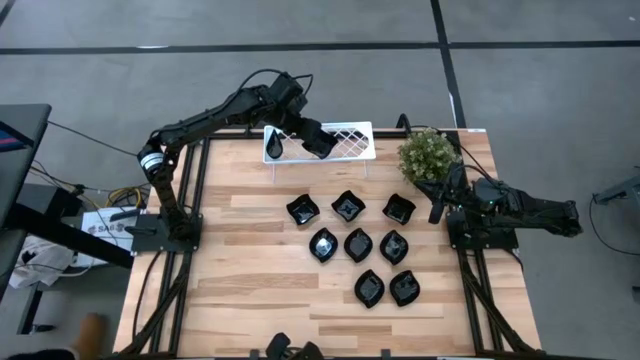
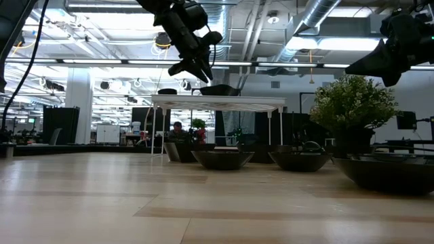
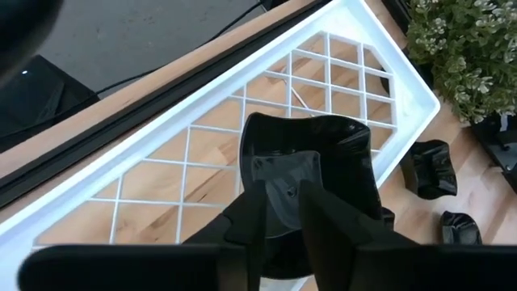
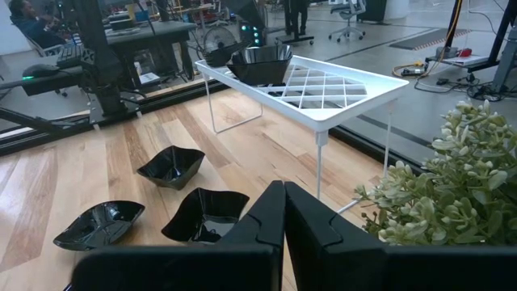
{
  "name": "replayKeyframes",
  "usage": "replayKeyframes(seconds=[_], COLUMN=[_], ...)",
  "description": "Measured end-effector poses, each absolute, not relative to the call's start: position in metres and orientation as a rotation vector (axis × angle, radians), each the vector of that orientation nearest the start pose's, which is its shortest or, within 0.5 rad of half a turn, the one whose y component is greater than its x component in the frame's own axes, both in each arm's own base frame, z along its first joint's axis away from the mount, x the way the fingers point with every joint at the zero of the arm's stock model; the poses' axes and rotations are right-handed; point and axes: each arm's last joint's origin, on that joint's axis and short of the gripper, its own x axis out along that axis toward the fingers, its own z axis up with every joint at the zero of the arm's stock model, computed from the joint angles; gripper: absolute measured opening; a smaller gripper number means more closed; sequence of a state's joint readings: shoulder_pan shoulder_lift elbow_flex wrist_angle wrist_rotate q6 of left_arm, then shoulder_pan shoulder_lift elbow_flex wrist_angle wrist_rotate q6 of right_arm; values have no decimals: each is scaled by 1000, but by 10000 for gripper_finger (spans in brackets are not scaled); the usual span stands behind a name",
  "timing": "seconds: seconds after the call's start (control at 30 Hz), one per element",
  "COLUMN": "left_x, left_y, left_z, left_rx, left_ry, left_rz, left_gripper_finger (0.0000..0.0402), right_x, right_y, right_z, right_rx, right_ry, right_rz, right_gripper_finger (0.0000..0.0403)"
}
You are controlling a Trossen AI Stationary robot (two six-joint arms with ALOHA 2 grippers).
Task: Pick & Place Mini shaped plates
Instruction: Stack the black distorted square plate on top of the black distorted square plates on the shelf
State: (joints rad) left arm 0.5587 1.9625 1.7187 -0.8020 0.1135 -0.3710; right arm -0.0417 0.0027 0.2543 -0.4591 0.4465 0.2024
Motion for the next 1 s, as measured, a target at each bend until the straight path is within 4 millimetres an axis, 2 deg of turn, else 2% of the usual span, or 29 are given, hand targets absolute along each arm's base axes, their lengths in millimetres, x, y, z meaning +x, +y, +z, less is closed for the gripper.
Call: replayKeyframes(seconds=[0.13, 0.23, 0.4, 0.6, 0.83, 0.9, 1.0], left_x=[358, 358, 366, 378, 389, 389, 383], left_y=[221, 213, 178, 133, 86, 75, 62], left_z=[264, 271, 280, 279, 277, 269, 247], left_rx=[-683, -707, -674, -580, -490, -501, -519], left_ry=[916, 911, 957, 1046, 1069, 1084, 1157], left_rz=[592, 572, 516, 520, 536, 549, 588], left_gripper_finger=[89, 90, 91, 91, 91, 91, 91], right_x=[70, 70, 70, 70, 70, 70, 70], right_y=[-15, -15, -15, -15, -15, -15, -15], right_z=[204, 204, 204, 204, 204, 204, 204], right_rx=[155, 155, 155, 156, 155, 156, 156], right_ry=[155, 155, 156, 156, 156, 155, 155], right_rz=[-505, -505, -506, -506, -505, -505, -505], right_gripper_finger=[1, 1, 1, 1, 1, 1, 1])
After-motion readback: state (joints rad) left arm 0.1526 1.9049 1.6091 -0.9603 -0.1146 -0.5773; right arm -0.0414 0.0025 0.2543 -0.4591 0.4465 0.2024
